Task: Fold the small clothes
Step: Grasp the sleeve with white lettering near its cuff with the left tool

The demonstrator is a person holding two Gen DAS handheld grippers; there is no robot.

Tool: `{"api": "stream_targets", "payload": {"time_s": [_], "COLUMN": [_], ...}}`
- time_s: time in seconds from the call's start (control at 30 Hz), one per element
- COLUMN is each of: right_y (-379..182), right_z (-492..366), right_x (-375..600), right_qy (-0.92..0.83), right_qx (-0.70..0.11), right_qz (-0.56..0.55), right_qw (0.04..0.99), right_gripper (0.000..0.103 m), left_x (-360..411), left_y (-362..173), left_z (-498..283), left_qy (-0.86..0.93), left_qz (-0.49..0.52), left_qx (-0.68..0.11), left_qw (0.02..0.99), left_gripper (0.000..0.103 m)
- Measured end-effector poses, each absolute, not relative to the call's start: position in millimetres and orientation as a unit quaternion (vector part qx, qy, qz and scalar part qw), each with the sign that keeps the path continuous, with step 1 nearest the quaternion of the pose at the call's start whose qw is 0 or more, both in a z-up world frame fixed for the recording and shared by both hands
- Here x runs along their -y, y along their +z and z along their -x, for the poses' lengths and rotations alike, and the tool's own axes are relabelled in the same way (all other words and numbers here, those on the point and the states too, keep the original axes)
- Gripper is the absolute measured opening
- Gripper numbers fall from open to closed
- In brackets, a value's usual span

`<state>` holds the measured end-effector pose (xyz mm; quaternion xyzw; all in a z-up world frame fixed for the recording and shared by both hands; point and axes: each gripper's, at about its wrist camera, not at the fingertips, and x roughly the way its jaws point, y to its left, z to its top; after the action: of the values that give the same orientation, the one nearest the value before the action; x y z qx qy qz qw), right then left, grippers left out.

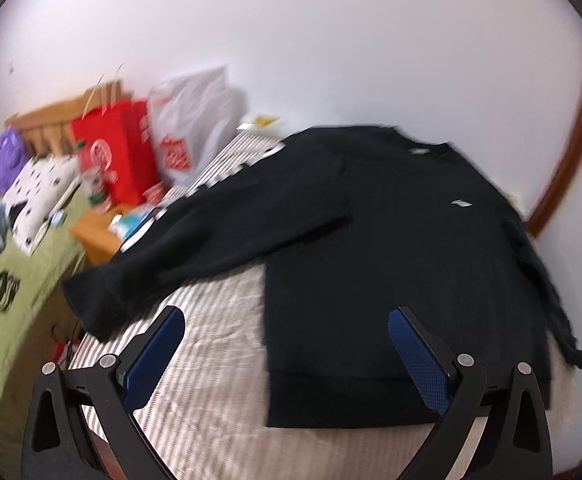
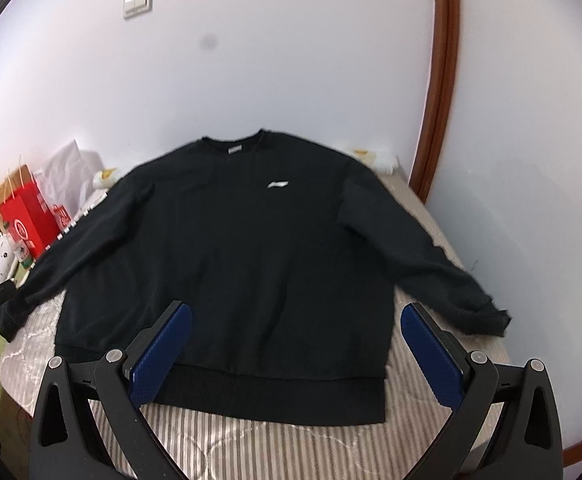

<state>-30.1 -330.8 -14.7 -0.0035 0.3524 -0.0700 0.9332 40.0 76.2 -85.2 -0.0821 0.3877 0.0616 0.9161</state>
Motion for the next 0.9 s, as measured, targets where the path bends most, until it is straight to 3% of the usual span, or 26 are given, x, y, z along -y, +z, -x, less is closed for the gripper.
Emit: {"api": "stream_targets", "payload": {"time_s": [0.27,0.57,0.9], "right_y": [-69.5,-104.9,-112.9], "right_z": [-10.7,-44.1,-63.7], "right_x": [305.6,280.2,284.0], "right_qy": [-0.057,-0.027,0.010], "right_qx": [-0.363,-0.393,-0.401], "right_qz": [0.040,0.065,0.014], "right_qw": [0.929,0.917,0.916], "right_gripper": [0.103,0.103,0.103], "left_x": [-142.5,-205.9,-206.2], "left_y": [-153.8,-175.9,-188.8], "left_z": [-69.1,-85.7,-117.9], "left_qy": [0.121,0.183,0.240], "left_qz": [0.143,0.232,0.157], "left_qx": [-0.429,-0.413,-0.418], "left_qw": [0.883,0.862,0.862], "left_gripper": [0.098,0.097,0.095]}}
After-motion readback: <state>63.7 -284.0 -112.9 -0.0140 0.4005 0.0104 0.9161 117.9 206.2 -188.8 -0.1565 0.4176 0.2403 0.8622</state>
